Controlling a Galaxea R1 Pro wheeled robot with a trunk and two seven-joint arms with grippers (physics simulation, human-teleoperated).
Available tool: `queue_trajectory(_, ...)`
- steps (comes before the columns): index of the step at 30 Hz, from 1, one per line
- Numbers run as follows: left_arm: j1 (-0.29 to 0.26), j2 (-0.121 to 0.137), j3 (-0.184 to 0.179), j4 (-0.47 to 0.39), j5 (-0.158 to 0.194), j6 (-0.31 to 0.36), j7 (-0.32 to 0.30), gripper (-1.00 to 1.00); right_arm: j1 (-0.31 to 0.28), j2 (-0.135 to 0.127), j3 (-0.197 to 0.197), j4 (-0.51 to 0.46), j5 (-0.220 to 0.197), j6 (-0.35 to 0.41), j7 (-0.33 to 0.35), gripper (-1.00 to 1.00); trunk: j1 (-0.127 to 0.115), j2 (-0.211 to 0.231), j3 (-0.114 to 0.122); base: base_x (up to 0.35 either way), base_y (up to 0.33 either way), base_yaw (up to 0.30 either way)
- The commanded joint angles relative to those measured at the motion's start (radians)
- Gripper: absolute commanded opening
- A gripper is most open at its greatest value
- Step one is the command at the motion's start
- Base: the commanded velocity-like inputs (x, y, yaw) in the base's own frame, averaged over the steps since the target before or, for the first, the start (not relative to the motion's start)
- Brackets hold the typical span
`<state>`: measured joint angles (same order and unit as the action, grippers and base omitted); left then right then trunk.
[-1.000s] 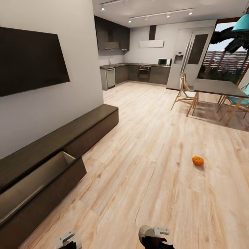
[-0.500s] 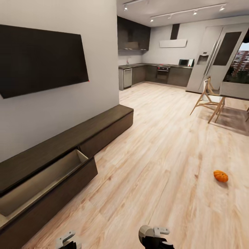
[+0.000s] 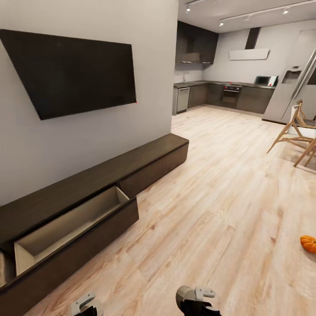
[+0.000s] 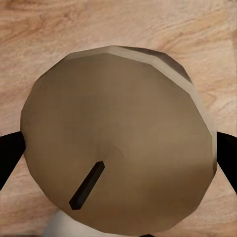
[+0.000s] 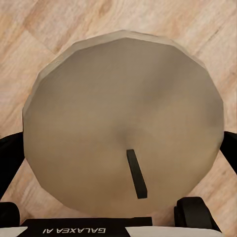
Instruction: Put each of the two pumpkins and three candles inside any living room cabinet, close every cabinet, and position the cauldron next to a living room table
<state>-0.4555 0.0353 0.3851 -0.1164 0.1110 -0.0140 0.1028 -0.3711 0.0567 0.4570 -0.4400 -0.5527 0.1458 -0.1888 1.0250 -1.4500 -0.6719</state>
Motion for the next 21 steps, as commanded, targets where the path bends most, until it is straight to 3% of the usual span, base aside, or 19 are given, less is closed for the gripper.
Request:
queue_trajectory(1, 0.0, 0.0, 0.0, 0.0, 0.0, 0.0, 0.0, -1.0, 0.0, 0.0, 0.0, 0.0, 0.0, 0.0, 0.0, -1.0, 0.0, 0.0, 0.0, 0.002, -0.005, 0.291)
queue_trajectory(14, 0.0, 0.0, 0.0, 0.0, -0.001, 0.0, 0.0, -1.0, 0.0, 0.0, 0.0, 0.0, 0.0, 0.0, 0.0, -1.0, 0.0, 0.0, 0.0, 0.0, -0.213, 0.291)
queue_trajectory(21, 0.0, 0.0, 0.0, 0.0, 0.0, 0.0, 0.0, -1.0, 0.0, 0.0, 0.0, 0.0, 0.0, 0.0, 0.0, -1.0, 0.0, 0.0, 0.0, 0.0, -0.057, 0.291)
